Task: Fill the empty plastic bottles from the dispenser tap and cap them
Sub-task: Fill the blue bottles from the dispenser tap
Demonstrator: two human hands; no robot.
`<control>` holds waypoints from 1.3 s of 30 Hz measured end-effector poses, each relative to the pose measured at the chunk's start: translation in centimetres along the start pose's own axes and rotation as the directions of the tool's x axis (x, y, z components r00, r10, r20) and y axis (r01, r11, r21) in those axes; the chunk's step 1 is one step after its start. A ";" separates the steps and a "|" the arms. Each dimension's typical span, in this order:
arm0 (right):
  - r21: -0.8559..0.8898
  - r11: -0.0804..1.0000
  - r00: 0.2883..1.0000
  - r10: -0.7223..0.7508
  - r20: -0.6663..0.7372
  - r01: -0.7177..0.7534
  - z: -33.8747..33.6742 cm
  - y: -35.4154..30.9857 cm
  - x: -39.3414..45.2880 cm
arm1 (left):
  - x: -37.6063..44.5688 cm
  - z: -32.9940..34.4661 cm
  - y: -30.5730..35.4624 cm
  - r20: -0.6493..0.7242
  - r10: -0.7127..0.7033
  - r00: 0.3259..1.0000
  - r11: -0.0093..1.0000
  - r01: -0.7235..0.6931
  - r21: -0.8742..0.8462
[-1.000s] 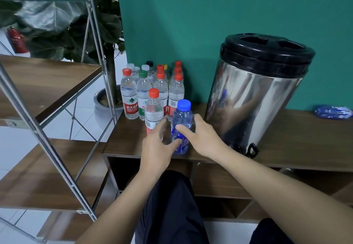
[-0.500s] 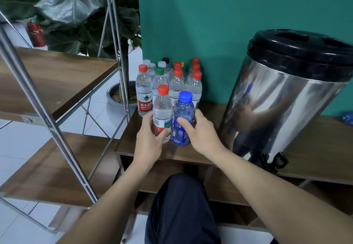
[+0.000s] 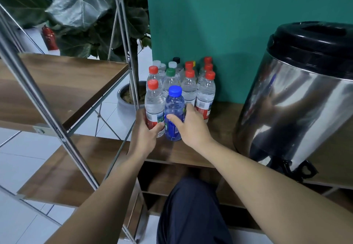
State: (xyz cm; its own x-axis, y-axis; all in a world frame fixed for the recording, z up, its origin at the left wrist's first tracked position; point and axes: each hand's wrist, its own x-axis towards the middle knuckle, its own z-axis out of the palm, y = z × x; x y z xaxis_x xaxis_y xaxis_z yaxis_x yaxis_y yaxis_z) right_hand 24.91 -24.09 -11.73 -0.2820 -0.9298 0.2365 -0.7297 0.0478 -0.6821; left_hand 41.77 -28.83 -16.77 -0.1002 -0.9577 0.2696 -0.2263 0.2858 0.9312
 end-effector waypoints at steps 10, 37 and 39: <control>-0.003 0.999 0.997 0.052 0.060 -0.052 -3.1 1.8 -4.1 | -5.6 -0.7 1.2 -0.114 0.006 0.993 0.987 0.012 0.157; 0.415 0.862 0.732 0.480 -0.483 -0.292 -39.2 30.4 -22.6 | -19.8 42.6 25.5 0.617 0.112 0.779 0.987 -0.017 -0.159; 0.443 0.820 0.710 0.551 -0.439 -0.362 -39.9 33.1 -22.6 | -19.9 46.1 25.0 0.632 0.054 0.773 0.994 0.020 -0.111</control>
State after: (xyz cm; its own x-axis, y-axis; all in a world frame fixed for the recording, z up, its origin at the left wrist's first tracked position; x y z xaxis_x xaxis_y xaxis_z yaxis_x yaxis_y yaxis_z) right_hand -17.70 13.10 -12.03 -0.8756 -0.4733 0.0964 -0.2207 0.2145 -0.9515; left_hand -6.60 -1.10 -10.20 -0.7021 -0.7044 0.1041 -0.1197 0.2609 0.9579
